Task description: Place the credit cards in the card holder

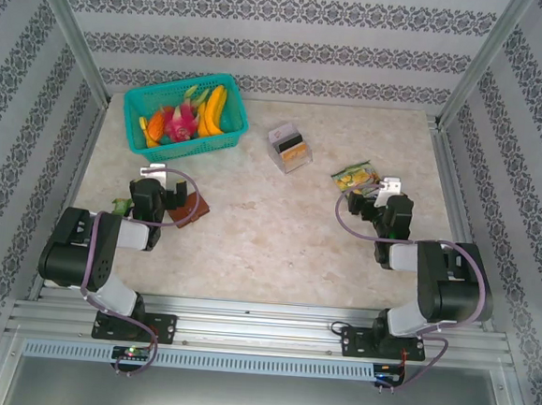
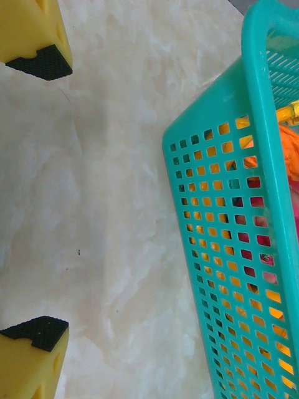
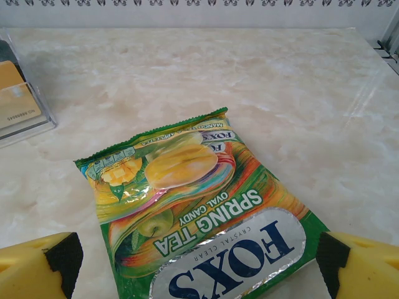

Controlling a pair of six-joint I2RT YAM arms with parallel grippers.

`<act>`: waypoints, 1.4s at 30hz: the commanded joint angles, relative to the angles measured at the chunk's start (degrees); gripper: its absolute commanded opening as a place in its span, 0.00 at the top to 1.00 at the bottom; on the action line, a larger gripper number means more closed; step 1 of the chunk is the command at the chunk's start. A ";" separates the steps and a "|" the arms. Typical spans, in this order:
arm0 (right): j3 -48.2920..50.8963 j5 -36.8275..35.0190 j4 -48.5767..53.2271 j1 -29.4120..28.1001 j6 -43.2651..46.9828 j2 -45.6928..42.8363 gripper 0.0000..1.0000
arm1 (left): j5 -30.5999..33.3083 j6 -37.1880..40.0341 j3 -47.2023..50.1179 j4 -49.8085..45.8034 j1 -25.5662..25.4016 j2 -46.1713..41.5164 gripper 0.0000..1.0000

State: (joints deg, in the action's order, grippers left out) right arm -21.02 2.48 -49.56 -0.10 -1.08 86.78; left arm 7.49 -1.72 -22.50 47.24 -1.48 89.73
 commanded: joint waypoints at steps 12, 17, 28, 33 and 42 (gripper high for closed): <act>-1.30 1.19 -0.80 0.19 -0.06 -0.64 0.02 | -0.81 -0.22 -0.17 2.27 0.50 -0.29 0.00; -1.50 1.42 -0.38 0.13 0.28 -0.55 0.02 | -1.41 0.02 -0.14 2.27 0.44 -0.36 0.00; -1.69 -0.78 2.17 -1.67 1.90 -3.37 0.02 | -3.32 0.12 1.49 -2.71 0.67 -9.28 0.00; -12.50 -4.75 31.74 -1.80 -3.34 -11.74 0.02 | -2.42 -3.95 1.02 -13.51 0.70 -19.77 0.00; -32.95 9.56 61.14 0.36 -18.59 -5.47 0.02 | -0.52 -24.17 -6.16 -39.23 1.13 -33.03 0.00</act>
State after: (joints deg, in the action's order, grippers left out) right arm -50.76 4.54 -2.50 -0.10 -13.91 77.87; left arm 7.35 -15.88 -25.58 20.12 -1.26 58.92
